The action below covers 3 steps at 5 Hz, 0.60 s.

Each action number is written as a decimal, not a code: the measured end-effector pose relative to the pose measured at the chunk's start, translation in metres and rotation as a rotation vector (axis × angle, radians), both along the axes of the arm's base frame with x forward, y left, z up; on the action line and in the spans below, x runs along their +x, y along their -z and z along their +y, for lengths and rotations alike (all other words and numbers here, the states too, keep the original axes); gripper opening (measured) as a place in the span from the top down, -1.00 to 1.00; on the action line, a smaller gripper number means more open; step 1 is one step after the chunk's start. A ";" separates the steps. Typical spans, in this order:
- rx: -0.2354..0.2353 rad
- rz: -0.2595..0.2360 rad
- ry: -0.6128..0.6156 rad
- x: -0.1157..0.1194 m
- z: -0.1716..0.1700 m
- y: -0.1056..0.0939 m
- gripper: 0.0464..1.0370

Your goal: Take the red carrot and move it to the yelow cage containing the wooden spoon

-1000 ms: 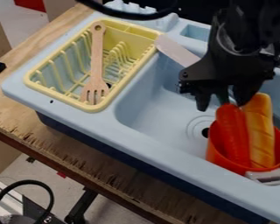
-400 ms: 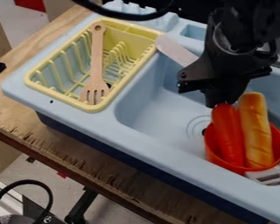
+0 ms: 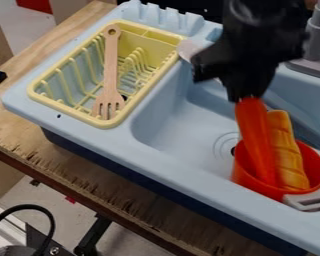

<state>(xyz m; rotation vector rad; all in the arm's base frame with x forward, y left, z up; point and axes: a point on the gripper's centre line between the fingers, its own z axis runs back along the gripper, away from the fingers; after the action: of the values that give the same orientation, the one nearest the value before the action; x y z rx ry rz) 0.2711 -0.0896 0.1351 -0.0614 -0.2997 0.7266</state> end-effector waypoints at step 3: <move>-0.032 -0.001 0.003 -0.005 0.017 -0.028 0.61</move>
<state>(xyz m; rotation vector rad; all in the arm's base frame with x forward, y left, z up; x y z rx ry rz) 0.2658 -0.0725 0.1629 -0.0930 -0.2891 0.7288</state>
